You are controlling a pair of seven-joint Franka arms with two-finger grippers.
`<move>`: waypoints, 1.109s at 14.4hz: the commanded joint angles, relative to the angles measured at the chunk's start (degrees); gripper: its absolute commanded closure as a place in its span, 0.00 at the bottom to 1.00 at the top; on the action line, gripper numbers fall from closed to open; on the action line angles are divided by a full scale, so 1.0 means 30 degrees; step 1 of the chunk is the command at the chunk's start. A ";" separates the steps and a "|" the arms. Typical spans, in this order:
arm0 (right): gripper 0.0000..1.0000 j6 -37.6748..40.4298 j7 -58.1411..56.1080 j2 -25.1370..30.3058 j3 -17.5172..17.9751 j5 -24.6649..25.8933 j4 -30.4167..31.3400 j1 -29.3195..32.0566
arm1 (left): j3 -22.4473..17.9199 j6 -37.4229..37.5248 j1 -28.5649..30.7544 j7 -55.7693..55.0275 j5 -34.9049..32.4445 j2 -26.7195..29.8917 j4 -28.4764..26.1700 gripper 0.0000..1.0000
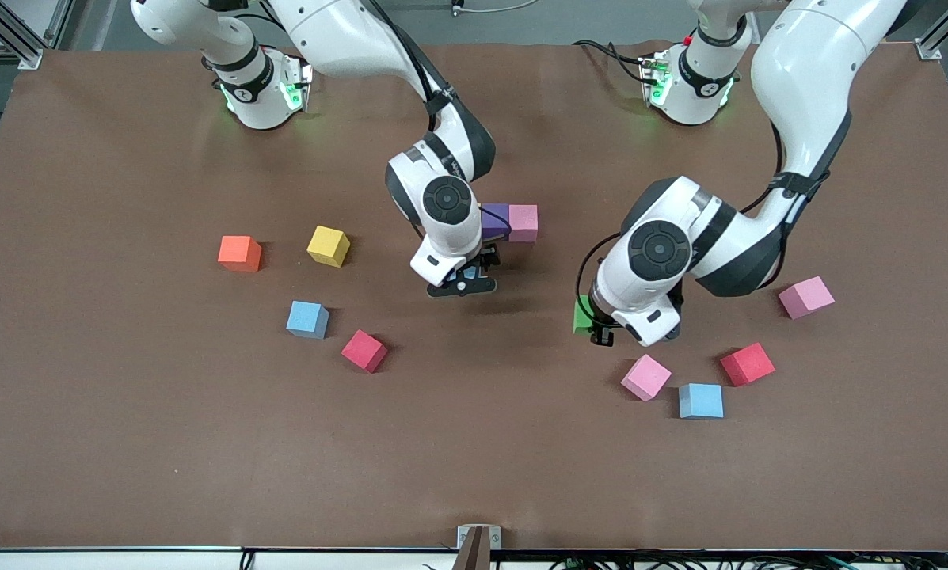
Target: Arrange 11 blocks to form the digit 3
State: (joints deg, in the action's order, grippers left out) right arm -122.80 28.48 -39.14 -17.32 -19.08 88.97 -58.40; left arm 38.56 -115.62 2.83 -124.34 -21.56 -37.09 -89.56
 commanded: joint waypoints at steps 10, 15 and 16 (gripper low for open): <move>0.00 0.3960 -0.1961 0.4463 -0.4711 0.0646 0.0343 0.3440 | -0.0137 -0.3765 -0.2904 -0.3847 -0.0342 -0.1493 -0.1228 0.85; 0.00 0.4717 -0.3448 0.4491 -0.4947 0.0941 0.0401 0.5107 | -0.0635 -0.4204 -0.4108 -0.6011 -0.0342 -0.1552 -0.1316 0.85; 0.00 0.5418 -0.3980 0.4550 -0.4977 0.0970 0.0343 0.5284 | -0.0635 -0.4293 -0.4166 -0.6103 -0.0372 -0.1639 -0.1462 0.85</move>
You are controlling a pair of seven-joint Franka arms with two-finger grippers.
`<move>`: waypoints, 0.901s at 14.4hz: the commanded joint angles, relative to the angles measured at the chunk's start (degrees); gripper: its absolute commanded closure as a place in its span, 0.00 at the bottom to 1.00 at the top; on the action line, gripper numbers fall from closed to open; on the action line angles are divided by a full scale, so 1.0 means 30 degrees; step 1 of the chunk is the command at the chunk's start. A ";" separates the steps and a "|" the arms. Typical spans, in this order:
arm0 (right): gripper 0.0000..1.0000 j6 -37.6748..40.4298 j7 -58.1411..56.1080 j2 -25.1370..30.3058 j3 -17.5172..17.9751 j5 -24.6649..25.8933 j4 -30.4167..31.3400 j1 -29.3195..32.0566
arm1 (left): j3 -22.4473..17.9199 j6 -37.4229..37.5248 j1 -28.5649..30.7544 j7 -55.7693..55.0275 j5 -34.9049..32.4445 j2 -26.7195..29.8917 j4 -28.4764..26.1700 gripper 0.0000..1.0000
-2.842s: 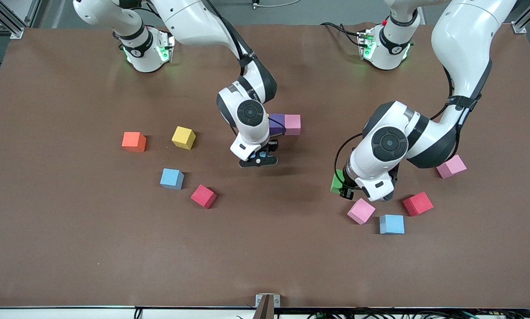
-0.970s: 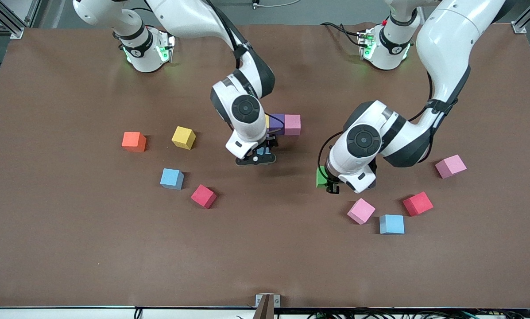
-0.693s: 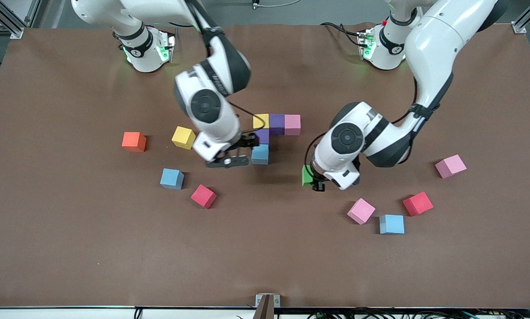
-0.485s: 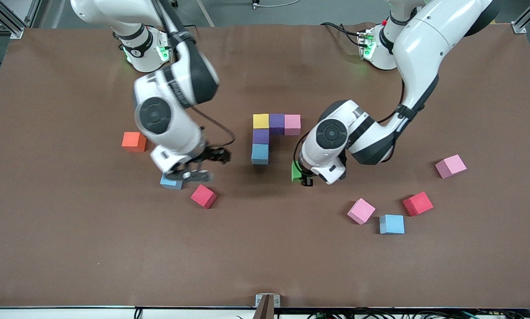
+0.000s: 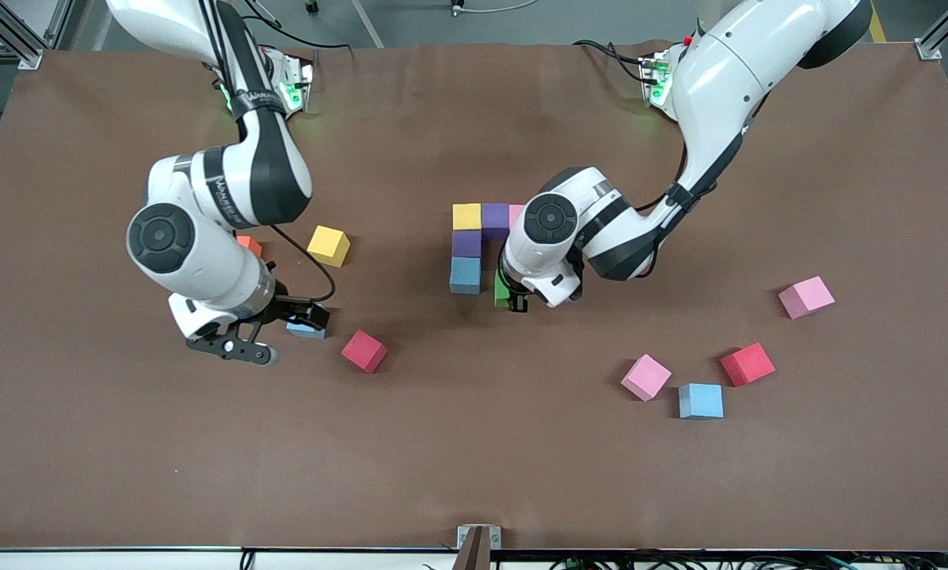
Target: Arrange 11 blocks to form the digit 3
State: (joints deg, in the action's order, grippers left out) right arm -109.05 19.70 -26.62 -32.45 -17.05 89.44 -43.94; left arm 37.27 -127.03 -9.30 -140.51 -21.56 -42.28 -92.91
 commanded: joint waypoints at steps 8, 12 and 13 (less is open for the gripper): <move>0.00 -0.2286 0.4533 -0.2018 -0.0022 -0.0088 0.0188 -0.1053 | -0.0821 -0.1134 -0.1383 -0.3057 -0.1719 -0.0643 -0.0347 0.85; 0.00 -0.4512 0.5819 -0.3779 0.1555 -0.0147 0.0188 -0.0852 | -0.0821 -0.1310 -0.1559 -0.3086 -0.1719 -0.0789 -0.0376 0.85; 0.00 -0.5128 0.6522 -0.4130 0.1967 -0.0147 0.0188 -0.0792 | -0.0821 -0.1310 -0.1560 -0.3086 -0.1719 -0.0963 -0.0376 0.85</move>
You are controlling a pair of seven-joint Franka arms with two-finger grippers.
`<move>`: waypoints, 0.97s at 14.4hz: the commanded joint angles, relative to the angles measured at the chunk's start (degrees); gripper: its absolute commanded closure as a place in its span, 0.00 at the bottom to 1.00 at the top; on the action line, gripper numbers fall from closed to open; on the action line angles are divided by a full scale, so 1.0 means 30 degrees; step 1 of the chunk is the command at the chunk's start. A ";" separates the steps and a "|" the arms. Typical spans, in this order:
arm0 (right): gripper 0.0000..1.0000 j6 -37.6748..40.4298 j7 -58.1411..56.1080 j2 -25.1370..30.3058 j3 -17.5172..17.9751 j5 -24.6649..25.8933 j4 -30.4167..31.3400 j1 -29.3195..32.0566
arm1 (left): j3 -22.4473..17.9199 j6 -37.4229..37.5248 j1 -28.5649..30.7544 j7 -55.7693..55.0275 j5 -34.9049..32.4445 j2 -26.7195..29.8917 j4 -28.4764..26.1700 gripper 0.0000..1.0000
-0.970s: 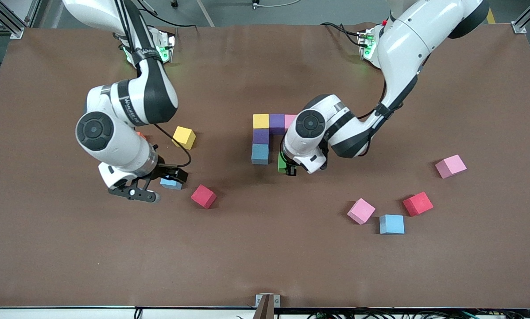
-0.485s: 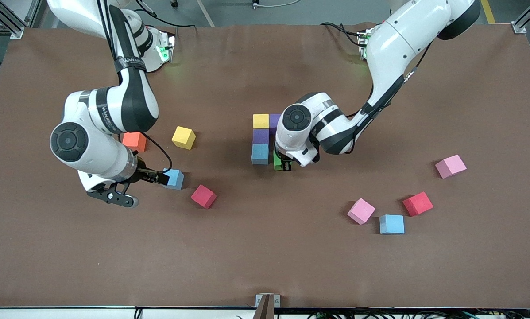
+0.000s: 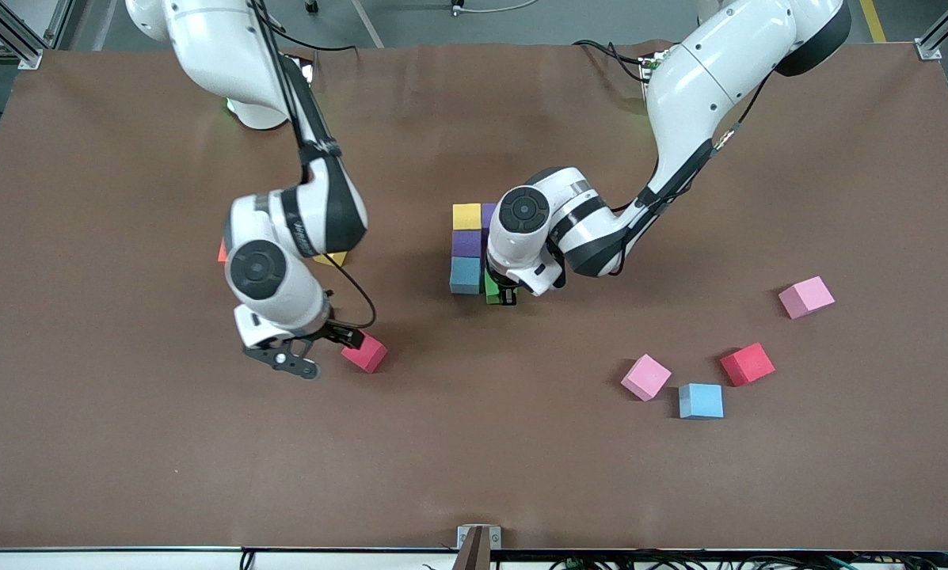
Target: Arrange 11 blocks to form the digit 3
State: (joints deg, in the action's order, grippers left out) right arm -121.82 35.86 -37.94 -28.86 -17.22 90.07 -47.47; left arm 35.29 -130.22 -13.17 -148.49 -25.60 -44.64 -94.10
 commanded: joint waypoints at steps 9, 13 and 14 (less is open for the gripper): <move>0.00 -0.2868 0.1962 -0.1590 0.1299 -0.2189 0.0473 0.0530 | -0.0162 -0.0275 -0.0648 -0.0394 -0.1045 -0.0238 -0.0274 0.85; 0.00 -0.3047 0.1933 -0.1591 0.1270 -0.2756 0.0533 0.0559 | -0.0162 -0.0275 -0.0648 -0.0627 -0.1048 -0.0238 -0.0304 0.83; 0.00 -0.3047 0.1903 -0.1591 0.1270 -0.2756 0.0533 0.0617 | -0.0162 -0.0276 -0.0648 -0.0658 -0.1048 -0.0238 -0.0304 0.83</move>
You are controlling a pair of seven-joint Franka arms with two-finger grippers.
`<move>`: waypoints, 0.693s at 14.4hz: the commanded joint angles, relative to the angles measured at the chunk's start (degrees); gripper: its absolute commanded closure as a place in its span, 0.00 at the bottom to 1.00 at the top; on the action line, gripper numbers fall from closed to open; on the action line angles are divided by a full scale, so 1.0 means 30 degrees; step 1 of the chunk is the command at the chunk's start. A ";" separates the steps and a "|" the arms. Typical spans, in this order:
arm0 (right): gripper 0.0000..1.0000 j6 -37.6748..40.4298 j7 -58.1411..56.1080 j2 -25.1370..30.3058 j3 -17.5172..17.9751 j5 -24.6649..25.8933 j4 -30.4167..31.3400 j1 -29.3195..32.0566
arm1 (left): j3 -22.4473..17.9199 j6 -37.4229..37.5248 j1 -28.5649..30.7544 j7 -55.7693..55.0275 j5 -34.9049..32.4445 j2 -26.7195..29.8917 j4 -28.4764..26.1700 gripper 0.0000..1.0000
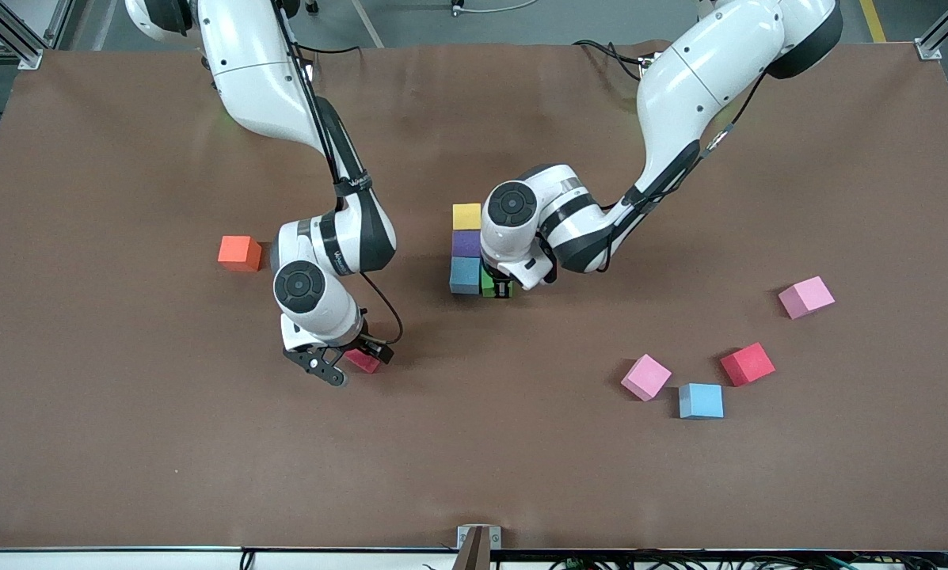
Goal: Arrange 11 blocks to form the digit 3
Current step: 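Grasp the red cube with the right gripper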
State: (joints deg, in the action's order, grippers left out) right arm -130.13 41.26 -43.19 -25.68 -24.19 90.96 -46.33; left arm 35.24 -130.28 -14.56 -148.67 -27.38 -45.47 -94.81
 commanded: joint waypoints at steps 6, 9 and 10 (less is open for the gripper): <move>0.00 -0.0742 0.0105 -0.0074 0.0212 -0.0345 0.0207 0.0618 | -0.0146 -0.0254 -0.0187 -0.0630 -0.0454 0.0070 -0.0154 0.83; 0.01 -0.0832 0.0135 -0.0280 0.0212 -0.0403 0.0207 0.0619 | -0.0146 -0.0225 -0.0216 -0.0805 -0.0454 0.0099 -0.0213 0.83; 0.03 -0.0803 0.0164 -0.0280 0.0212 -0.0403 0.0207 0.0590 | -0.0146 -0.0254 -0.0216 -0.0864 -0.0454 0.0099 -0.0213 0.83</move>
State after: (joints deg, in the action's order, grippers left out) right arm -131.69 41.32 -44.17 -25.67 -24.33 91.04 -44.87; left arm 35.24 -130.28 -14.62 -149.06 -27.39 -45.47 -95.07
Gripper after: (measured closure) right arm 0.009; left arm 0.458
